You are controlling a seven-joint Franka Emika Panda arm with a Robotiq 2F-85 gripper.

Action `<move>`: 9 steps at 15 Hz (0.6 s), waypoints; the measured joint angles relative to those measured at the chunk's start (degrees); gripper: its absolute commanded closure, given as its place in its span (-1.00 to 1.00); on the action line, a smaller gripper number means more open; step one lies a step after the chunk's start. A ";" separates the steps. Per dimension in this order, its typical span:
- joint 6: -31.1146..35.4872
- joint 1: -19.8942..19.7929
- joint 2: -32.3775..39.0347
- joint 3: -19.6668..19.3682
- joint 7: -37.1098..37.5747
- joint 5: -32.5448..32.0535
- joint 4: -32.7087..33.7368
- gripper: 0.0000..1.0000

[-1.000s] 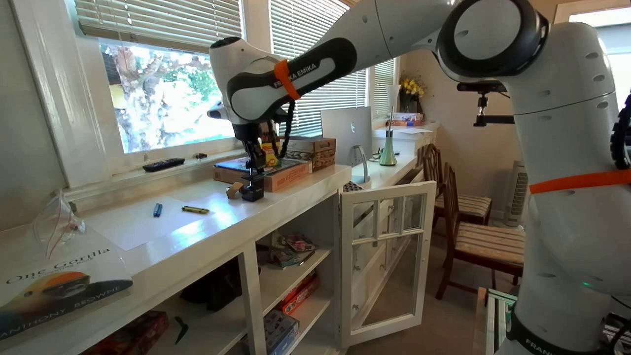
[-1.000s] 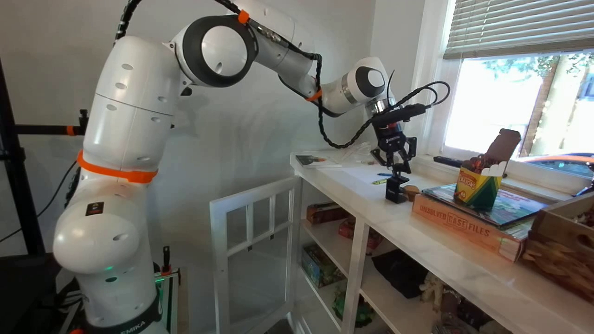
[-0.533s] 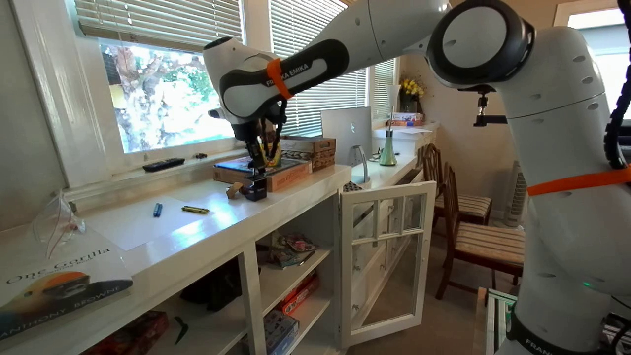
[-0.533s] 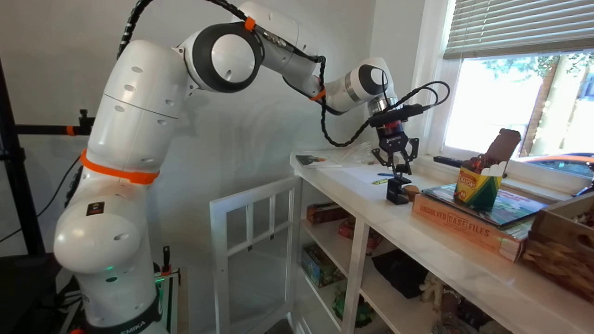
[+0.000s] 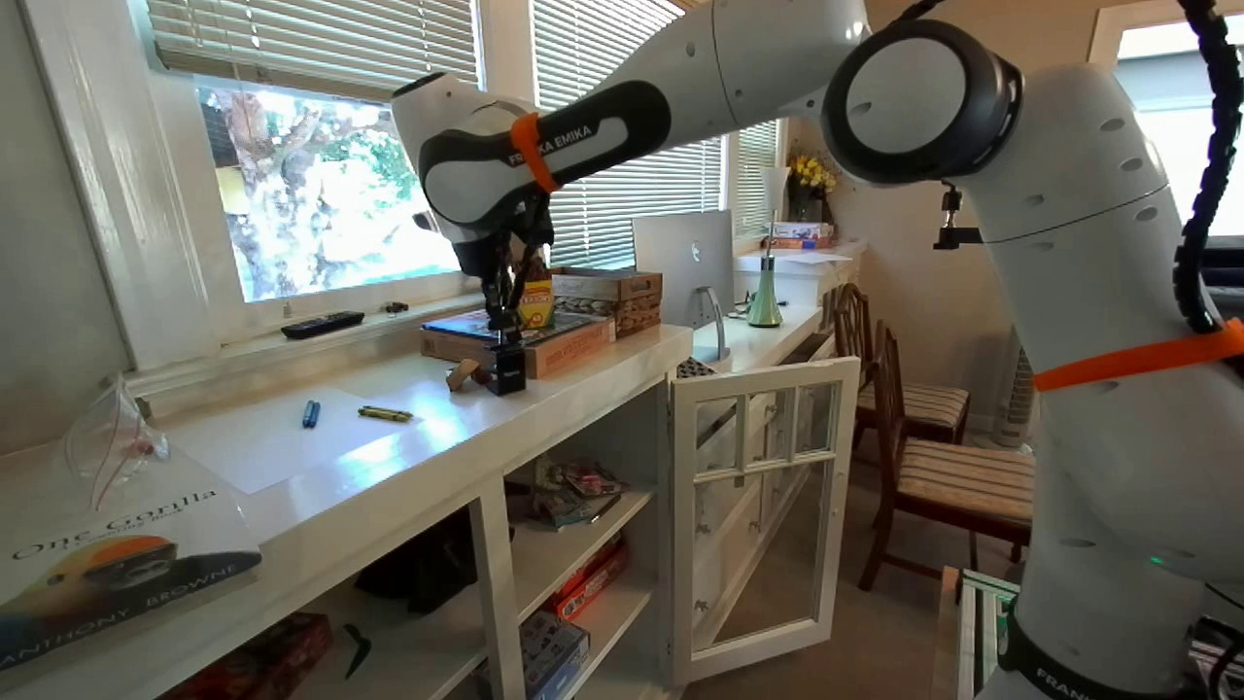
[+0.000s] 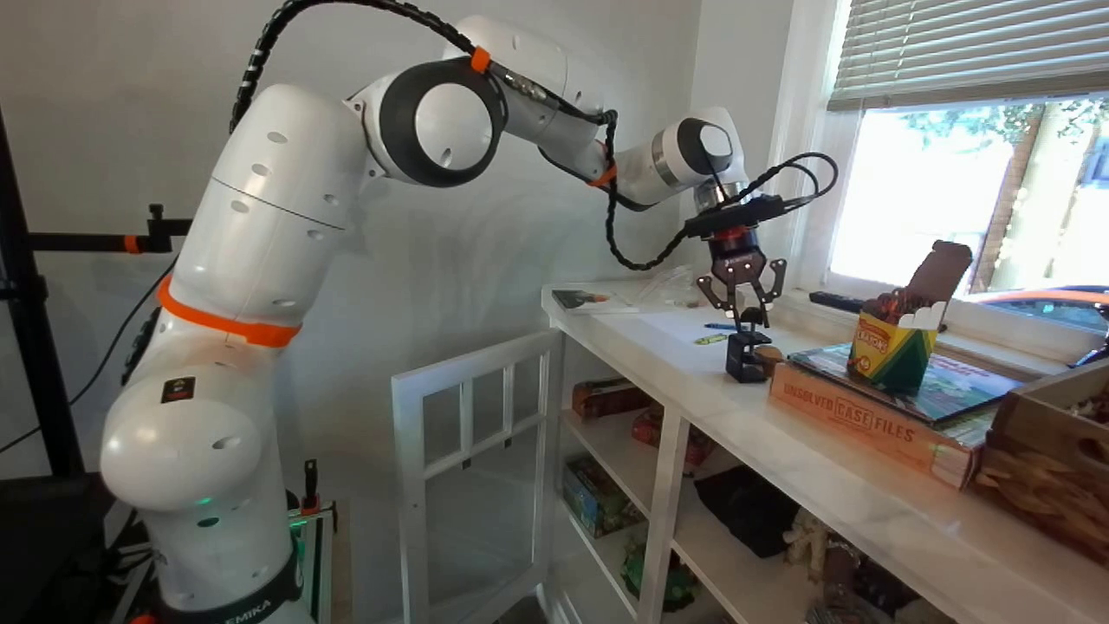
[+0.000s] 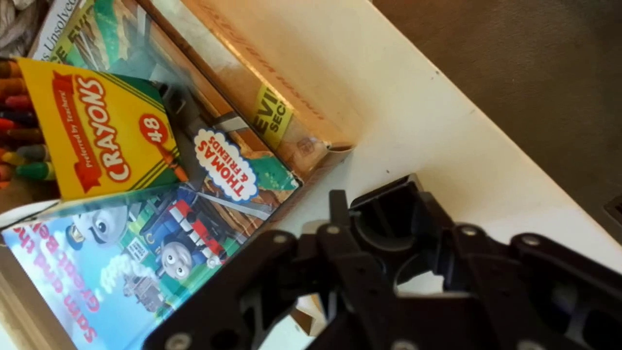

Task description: Turn the black object to the right continuously

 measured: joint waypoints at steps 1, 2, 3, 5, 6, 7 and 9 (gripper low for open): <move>-0.77 0.00 0.34 0.01 0.98 0.36 0.72 0.74; -1.48 0.00 0.66 0.01 1.98 0.87 1.36 0.74; -2.08 0.00 0.96 0.01 2.95 1.47 1.99 0.74; -3.40 0.00 1.54 0.01 4.74 2.62 3.23 0.74; -3.93 0.00 1.83 0.00 5.51 3.05 3.82 0.15; -4.31 -0.02 2.07 -0.03 6.29 3.48 4.27 -0.28; -5.09 -0.03 2.55 -0.06 7.61 4.34 4.93 -0.35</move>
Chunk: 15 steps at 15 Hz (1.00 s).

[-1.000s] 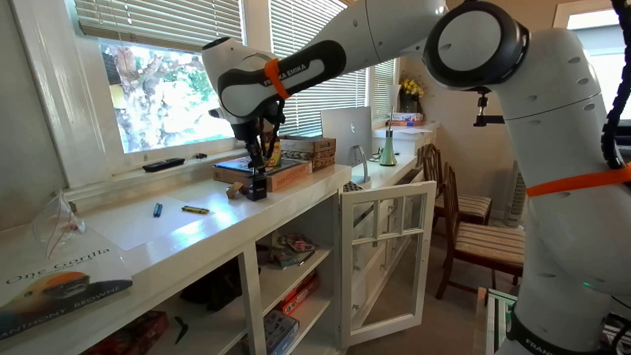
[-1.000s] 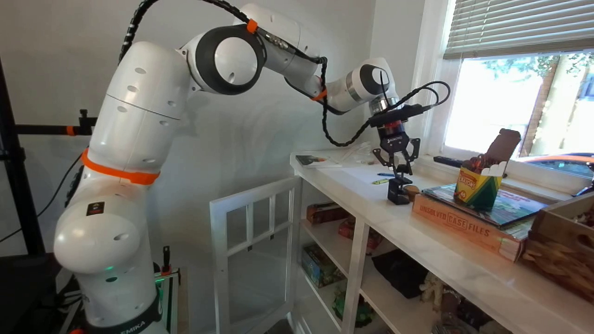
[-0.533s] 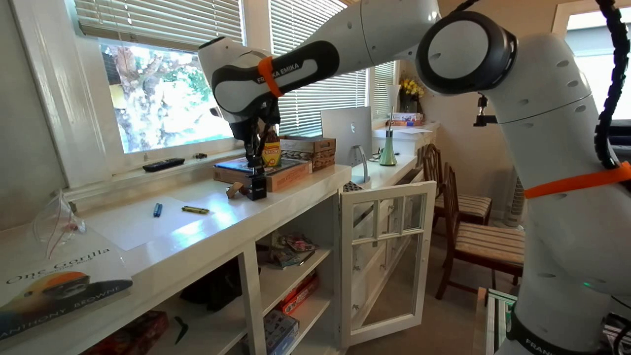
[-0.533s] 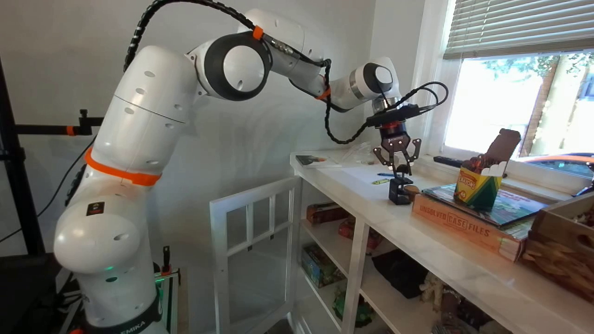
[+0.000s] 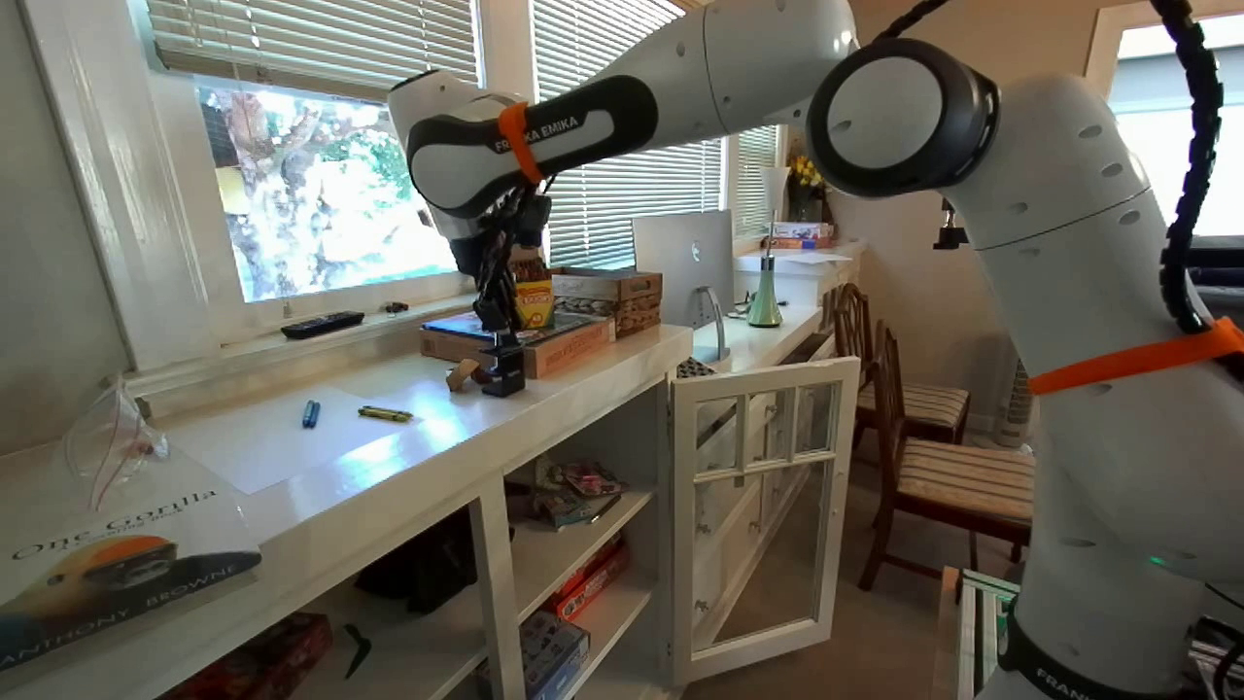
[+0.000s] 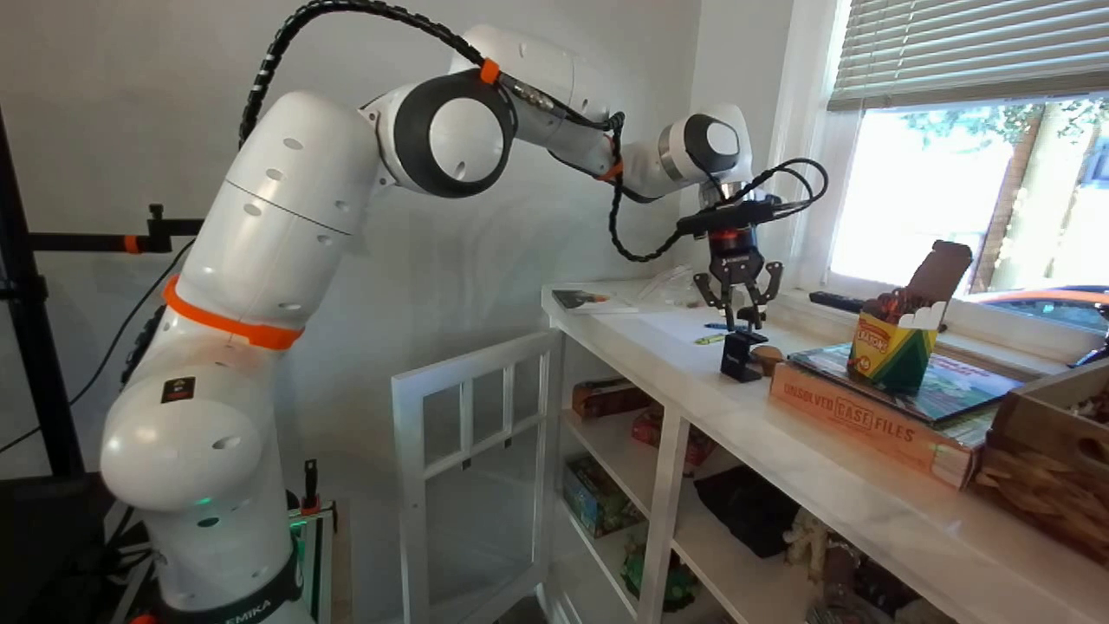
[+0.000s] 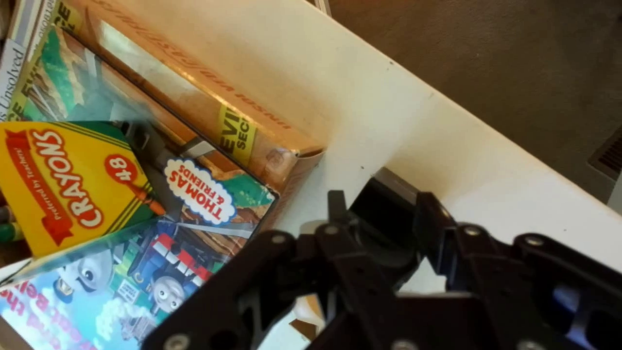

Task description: Turn the black object to the right continuously

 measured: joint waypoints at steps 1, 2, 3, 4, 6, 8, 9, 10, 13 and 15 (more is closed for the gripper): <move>-0.25 0.00 0.34 -0.01 0.65 0.37 0.25 -0.50; -0.40 0.00 0.74 -0.02 1.32 0.66 0.51 -0.63; -0.49 0.00 1.09 -0.03 1.83 0.87 0.71 -0.80; -0.49 0.00 1.37 -0.04 2.37 1.00 0.83 -0.94; -0.50 0.00 1.68 -0.04 3.21 1.01 0.99 -1.00; -0.49 0.05 1.76 -0.05 3.59 1.00 1.34 -1.00; -0.49 0.12 1.76 -0.05 3.58 0.90 1.60 -1.00; -0.48 0.21 1.76 -0.04 3.41 0.88 1.86 -0.99; 0.01 0.40 1.75 0.33 -0.65 0.49 2.24 -1.00; 0.54 0.41 1.75 0.76 -5.33 0.09 2.23 -1.00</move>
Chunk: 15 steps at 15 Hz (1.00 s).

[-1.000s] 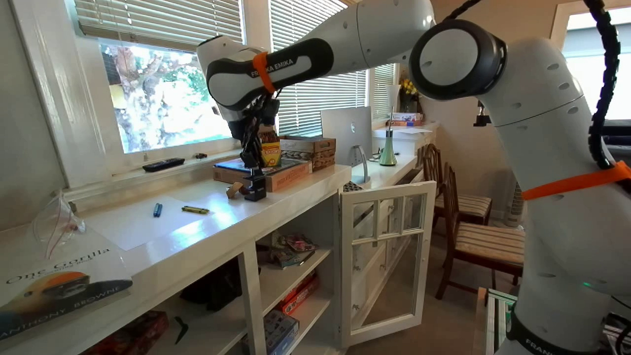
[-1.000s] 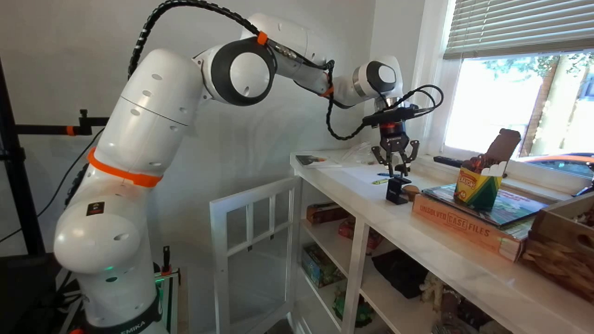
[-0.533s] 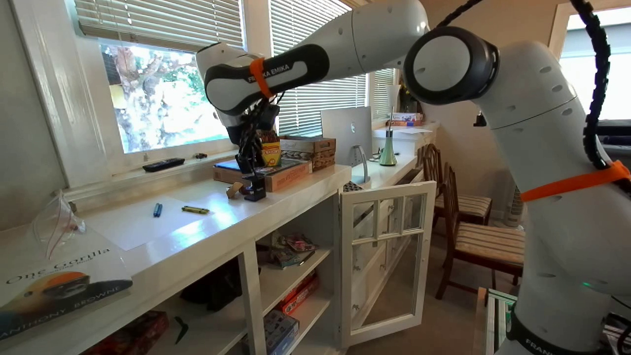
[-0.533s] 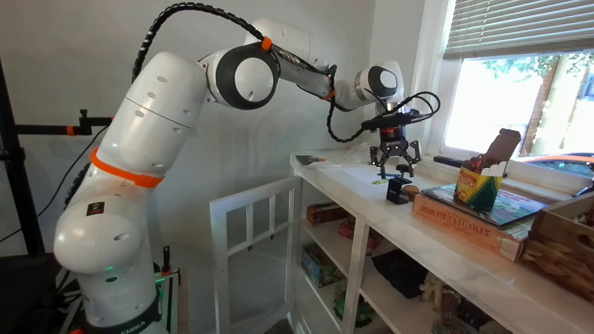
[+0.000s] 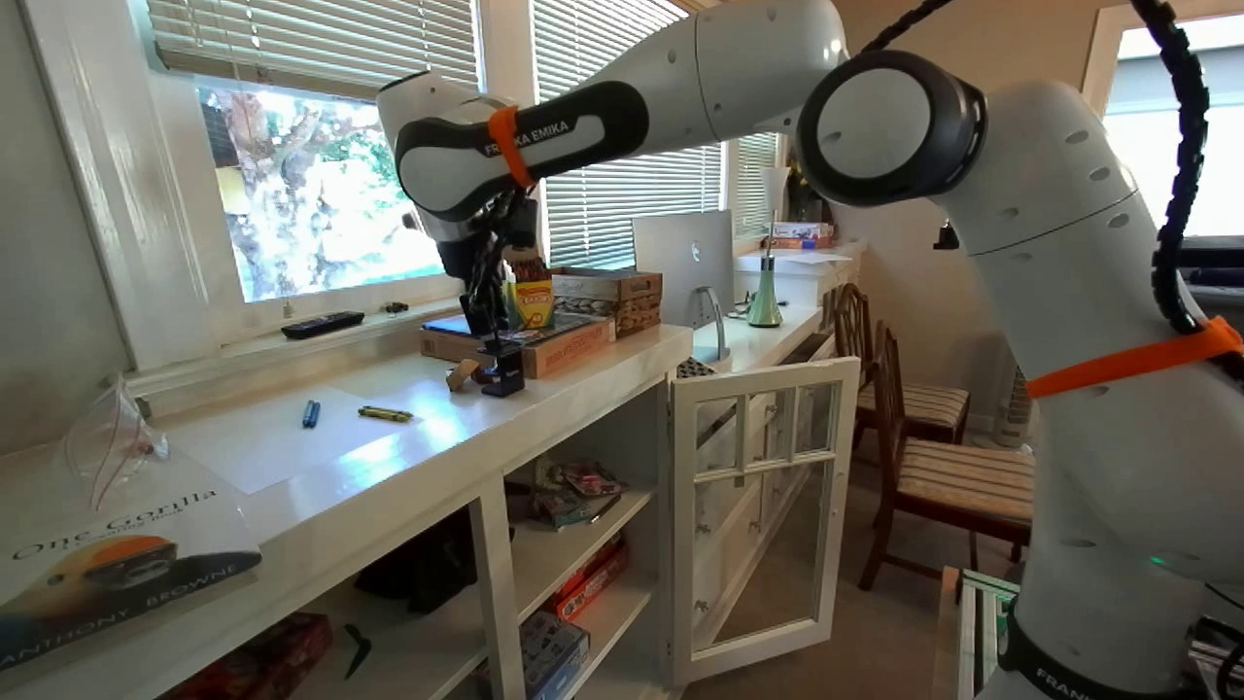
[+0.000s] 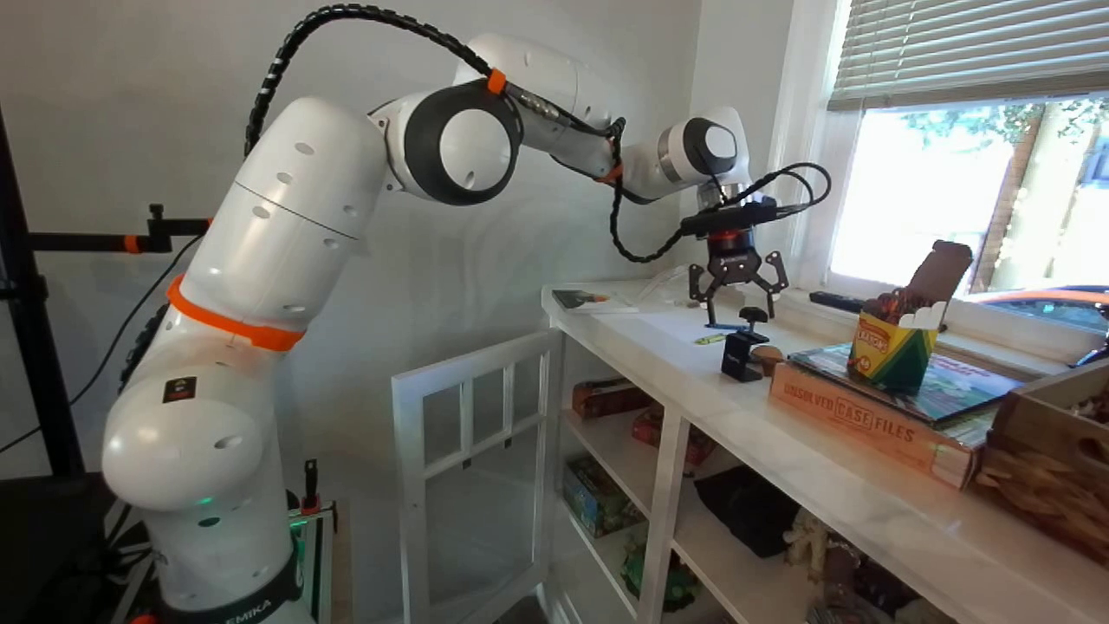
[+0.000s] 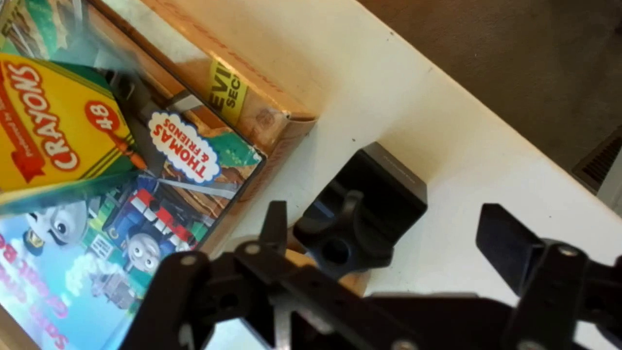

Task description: Turn the black object to the right continuously

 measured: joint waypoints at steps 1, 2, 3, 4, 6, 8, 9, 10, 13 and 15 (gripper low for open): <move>0.45 0.00 0.00 0.22 -2.54 -0.35 -0.03 -1.00; 1.04 -0.01 0.00 0.39 -5.06 -0.81 -0.08 -1.00; 1.75 -0.01 0.00 0.52 -7.69 -1.31 -0.17 -1.00; 2.23 -0.01 0.00 0.64 -10.46 -1.92 -0.20 -1.00; 3.12 0.00 0.00 0.76 -15.90 -3.20 -0.21 -1.00; 3.94 0.01 0.00 0.88 -21.32 -4.43 -0.38 -1.00; 4.06 0.04 0.00 0.90 -24.05 -4.92 -0.46 -1.00; 4.08 0.09 0.00 0.92 -26.69 -5.30 -0.52 -1.00; 4.08 0.30 0.00 0.93 -34.06 -6.17 -0.61 -1.00; 4.08 0.58 0.00 0.89 -38.14 -7.27 -0.69 -1.00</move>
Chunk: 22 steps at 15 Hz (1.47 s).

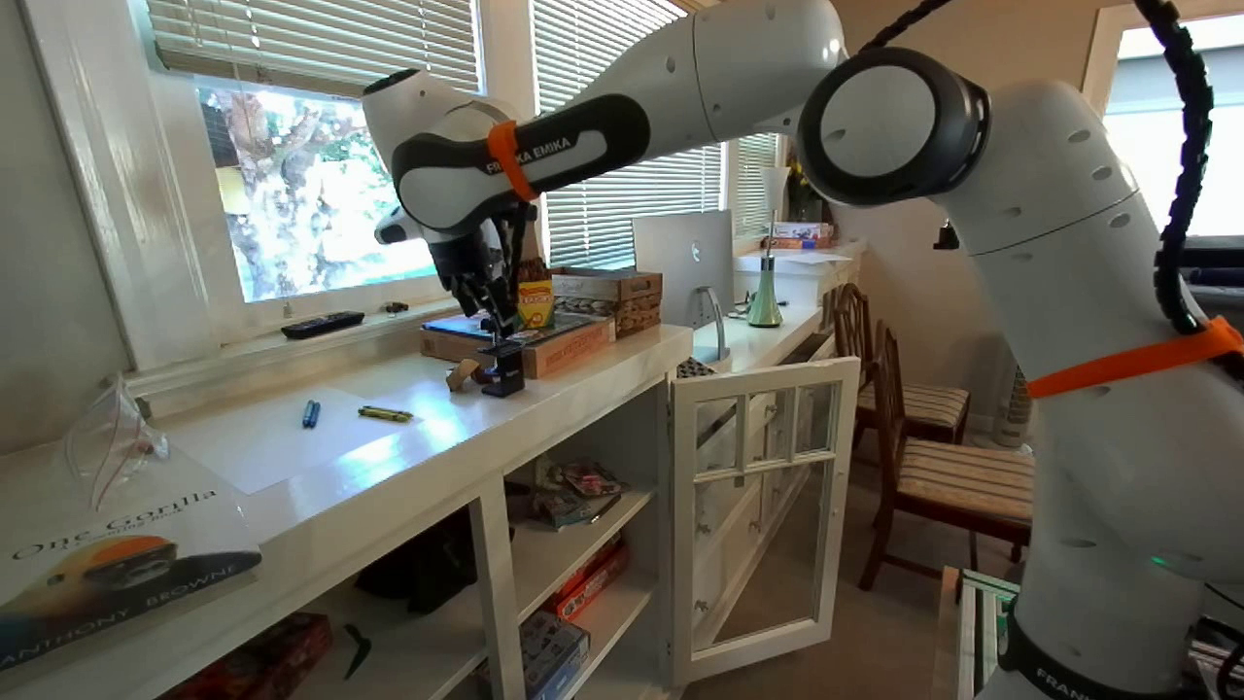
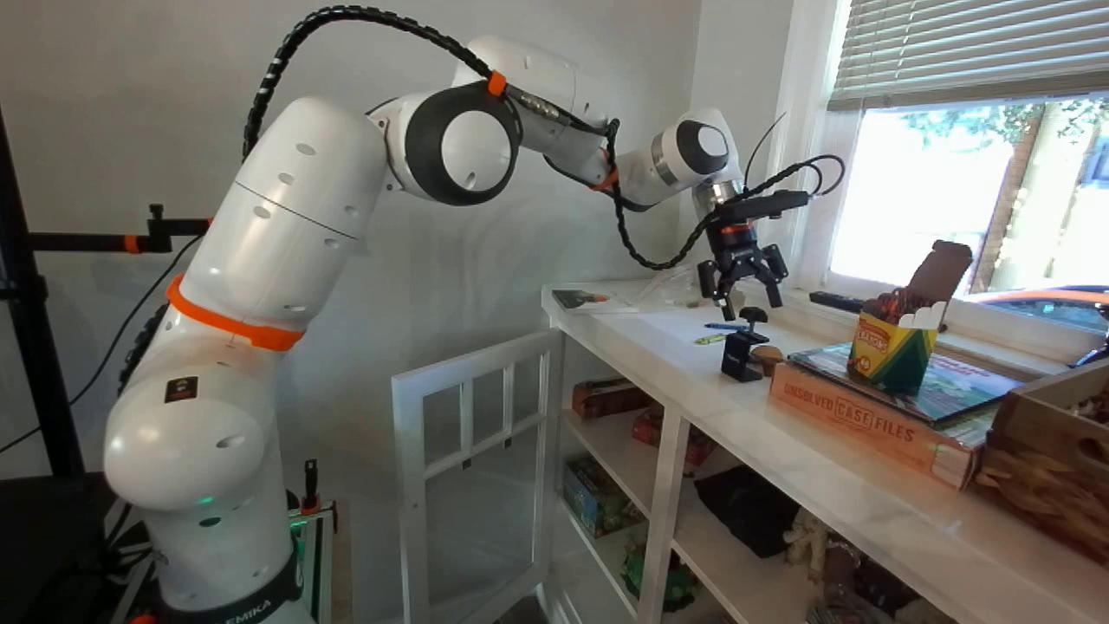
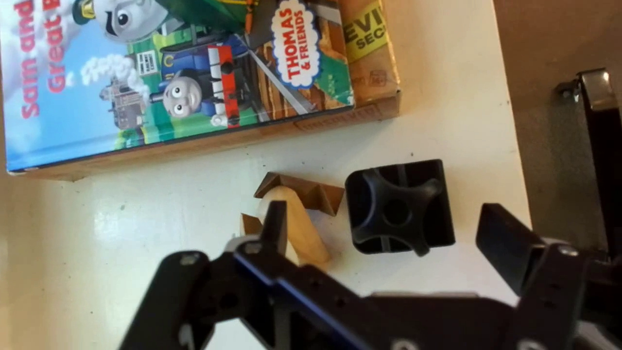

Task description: Turn the black object to the right continuously

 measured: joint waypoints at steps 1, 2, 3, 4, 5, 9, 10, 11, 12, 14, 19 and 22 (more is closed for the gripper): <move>0.00 0.18 0.00 -0.04 -1.80 -0.67 -0.06 -1.00; 0.00 0.36 0.00 -0.06 -3.47 -1.47 -0.15 -1.00; 0.00 0.56 0.00 -0.11 -5.01 -2.40 -0.29 -1.00; 0.00 0.78 0.00 -0.19 -6.41 -3.36 -0.50 -1.00; 0.00 0.95 -0.01 -0.22 -7.63 -4.32 -0.82 -1.00; 0.02 1.33 -0.02 -0.22 -11.46 -7.19 -2.14 -0.48; 0.04 1.39 -0.04 -0.22 -12.32 -7.63 -2.47 -0.31; 0.07 1.42 -0.04 -0.22 -12.94 -7.90 -2.72 -0.16; 0.11 1.43 -0.04 -0.22 -13.37 -8.13 -2.89 0.03; 0.17 1.44 -0.04 -0.22 -13.98 -8.34 -3.03 0.29; 0.30 1.44 -0.05 -0.23 -14.20 -8.48 -3.10 0.73; 0.36 1.44 -0.05 -0.25 -13.74 -8.48 -3.10 0.73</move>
